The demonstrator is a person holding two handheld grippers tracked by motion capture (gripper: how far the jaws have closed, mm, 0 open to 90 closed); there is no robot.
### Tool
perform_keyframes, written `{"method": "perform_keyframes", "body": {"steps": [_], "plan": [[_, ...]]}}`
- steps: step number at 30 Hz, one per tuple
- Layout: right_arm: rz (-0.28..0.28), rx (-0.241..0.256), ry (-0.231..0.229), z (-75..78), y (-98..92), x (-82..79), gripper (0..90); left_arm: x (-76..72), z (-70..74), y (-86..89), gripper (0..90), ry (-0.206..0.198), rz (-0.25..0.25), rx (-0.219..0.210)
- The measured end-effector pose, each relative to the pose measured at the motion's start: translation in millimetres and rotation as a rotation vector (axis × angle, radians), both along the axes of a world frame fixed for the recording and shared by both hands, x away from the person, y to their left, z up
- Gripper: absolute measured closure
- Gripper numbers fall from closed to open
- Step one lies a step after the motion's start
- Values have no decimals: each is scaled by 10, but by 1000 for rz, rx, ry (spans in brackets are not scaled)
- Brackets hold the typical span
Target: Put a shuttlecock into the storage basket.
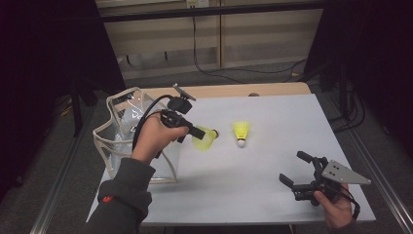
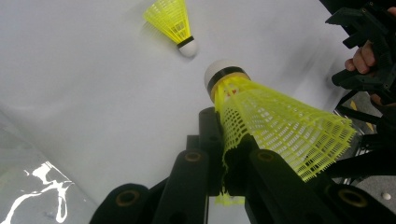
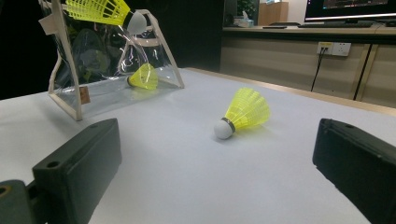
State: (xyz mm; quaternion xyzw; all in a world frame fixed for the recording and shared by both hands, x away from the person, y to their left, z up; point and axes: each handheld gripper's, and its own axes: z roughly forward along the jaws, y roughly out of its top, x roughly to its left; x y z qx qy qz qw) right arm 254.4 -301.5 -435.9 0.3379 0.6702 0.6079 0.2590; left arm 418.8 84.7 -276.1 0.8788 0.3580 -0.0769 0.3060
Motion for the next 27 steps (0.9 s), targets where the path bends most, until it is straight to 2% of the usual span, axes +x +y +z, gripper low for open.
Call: {"method": "perform_keyframes", "body": {"steps": [17,27], "plan": [[2,-2,-3,0,3,2,10,12,117,54,887,5,6,17],[1,-3,-4,3,2,1,9,33,207,117,888,-4,27,18]]}}
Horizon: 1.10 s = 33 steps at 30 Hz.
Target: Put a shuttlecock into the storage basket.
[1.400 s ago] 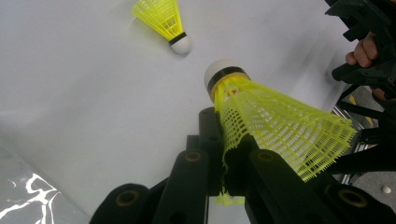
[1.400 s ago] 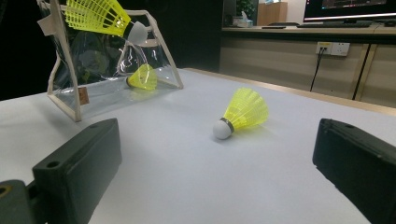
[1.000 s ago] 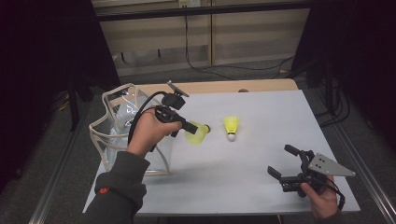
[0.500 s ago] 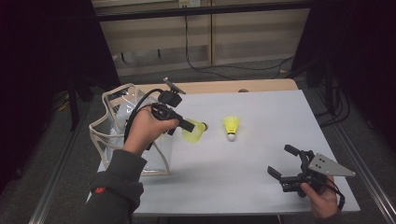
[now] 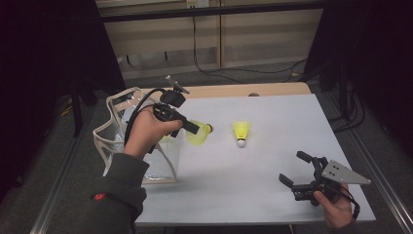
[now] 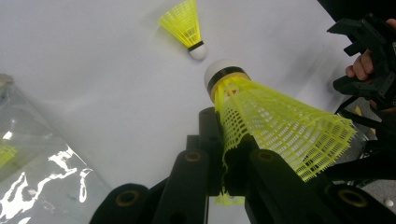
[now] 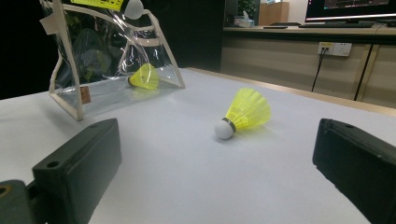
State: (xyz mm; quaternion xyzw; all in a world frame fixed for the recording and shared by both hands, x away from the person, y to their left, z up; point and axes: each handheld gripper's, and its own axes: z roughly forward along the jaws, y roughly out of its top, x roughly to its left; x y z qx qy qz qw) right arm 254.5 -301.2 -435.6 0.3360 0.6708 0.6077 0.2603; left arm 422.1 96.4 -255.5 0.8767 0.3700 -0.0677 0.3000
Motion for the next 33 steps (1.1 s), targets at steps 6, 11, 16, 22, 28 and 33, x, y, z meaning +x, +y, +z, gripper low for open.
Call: {"method": "perform_keyframes", "body": {"steps": [6,11,16,22,28,33], "plan": [[1,1,3,-1,2,0,9,2,49,21,888,-3,13,-5],[1,1,2,1,1,-1,10,11,87,49,888,0,16,-1],[1,4,2,0,3,0,10,9,146,67,888,1,19,-2],[-1,4,2,2,3,-3,10,7,229,119,888,-8,22,9],[1,0,-1,-1,11,3,10,9,289,168,888,-8,34,10],[2,1,4,-5,14,0,9,15,308,191,888,1,41,8]]}}
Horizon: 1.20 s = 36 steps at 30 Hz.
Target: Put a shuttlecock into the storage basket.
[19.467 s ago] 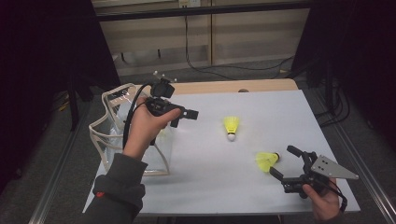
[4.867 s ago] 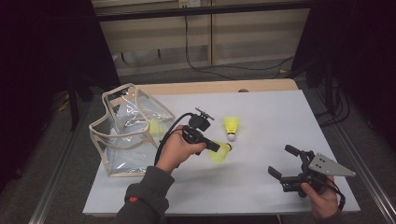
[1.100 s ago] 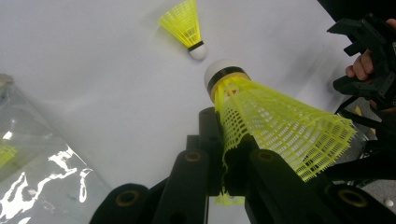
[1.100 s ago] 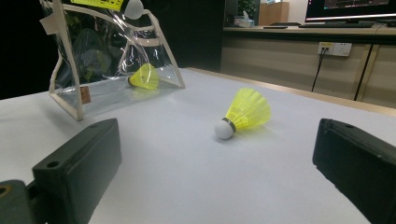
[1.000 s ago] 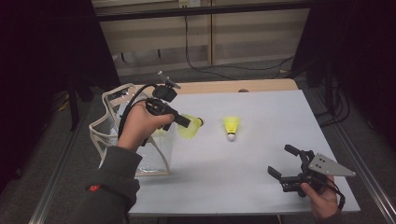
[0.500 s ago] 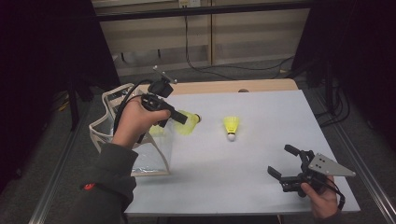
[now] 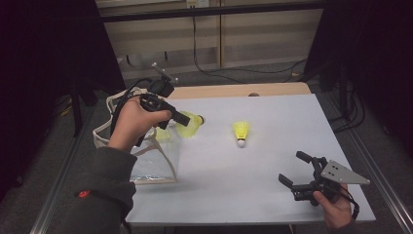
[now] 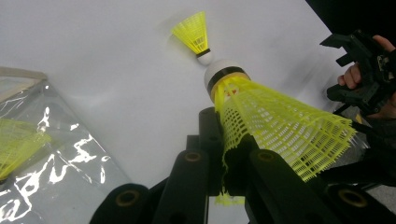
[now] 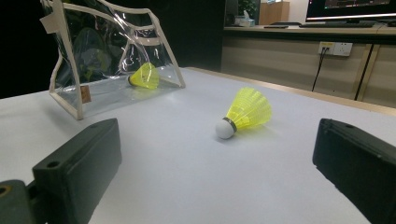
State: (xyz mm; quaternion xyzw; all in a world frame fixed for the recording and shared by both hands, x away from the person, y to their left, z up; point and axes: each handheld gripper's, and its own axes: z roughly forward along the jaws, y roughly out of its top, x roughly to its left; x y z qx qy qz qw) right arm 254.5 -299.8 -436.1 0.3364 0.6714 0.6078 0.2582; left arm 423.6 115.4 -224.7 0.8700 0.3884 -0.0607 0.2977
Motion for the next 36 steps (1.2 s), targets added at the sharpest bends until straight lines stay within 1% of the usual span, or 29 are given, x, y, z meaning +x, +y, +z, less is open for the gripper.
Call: {"method": "perform_keyframes", "body": {"steps": [4,13,19,24,26,31,34,35,36], "plan": [[-1,-2,-6,1,-4,3,10,14,23,22,888,6,6,-3],[1,0,-1,-1,0,2,10,40,86,69,888,-1,19,-4],[1,-2,-4,-3,6,3,10,61,119,102,887,-7,31,-16],[3,-3,-4,3,7,1,10,88,140,113,888,-9,38,-13],[1,0,-2,-1,7,2,10,97,150,113,887,-12,50,-16],[2,1,0,1,10,1,9,129,164,141,887,-12,56,-13],[2,1,-1,0,9,2,10,142,174,164,888,-13,72,-15],[2,1,-1,0,9,2,10,146,177,172,887,-6,70,-20],[2,1,-2,1,8,2,10,149,177,180,887,-9,80,-17]]}}
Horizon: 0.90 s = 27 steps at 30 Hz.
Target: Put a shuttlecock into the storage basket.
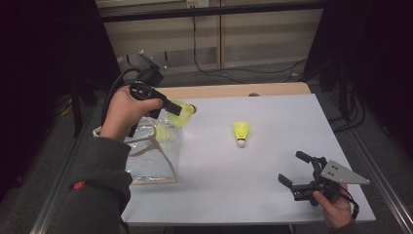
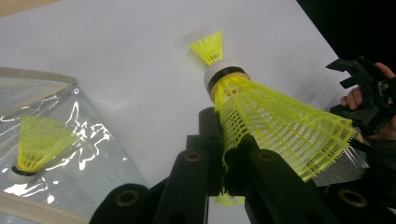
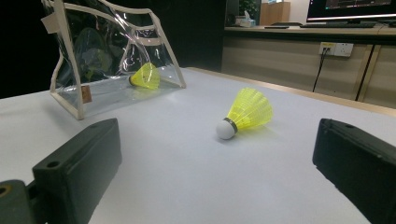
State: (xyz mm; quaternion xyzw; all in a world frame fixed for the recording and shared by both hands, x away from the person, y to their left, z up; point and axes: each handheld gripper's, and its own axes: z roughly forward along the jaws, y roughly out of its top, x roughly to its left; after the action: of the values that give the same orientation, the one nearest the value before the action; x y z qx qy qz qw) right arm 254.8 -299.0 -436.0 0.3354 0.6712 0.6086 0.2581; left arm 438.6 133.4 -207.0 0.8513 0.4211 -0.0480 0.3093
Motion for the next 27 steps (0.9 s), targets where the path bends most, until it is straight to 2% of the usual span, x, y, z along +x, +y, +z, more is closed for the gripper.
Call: {"method": "perform_keyframes", "body": {"steps": [14,18,24,27], "plan": [[1,-4,-1,3,-1,0,10,27,43,151,887,-8,36,-13],[-1,-4,2,-4,-3,1,10,24,67,168,886,-14,43,-28],[-2,-4,-3,-1,-6,2,10,37,84,178,885,-25,44,-19],[-5,-3,-5,-3,-12,3,10,40,82,187,885,-17,49,-18]]}}
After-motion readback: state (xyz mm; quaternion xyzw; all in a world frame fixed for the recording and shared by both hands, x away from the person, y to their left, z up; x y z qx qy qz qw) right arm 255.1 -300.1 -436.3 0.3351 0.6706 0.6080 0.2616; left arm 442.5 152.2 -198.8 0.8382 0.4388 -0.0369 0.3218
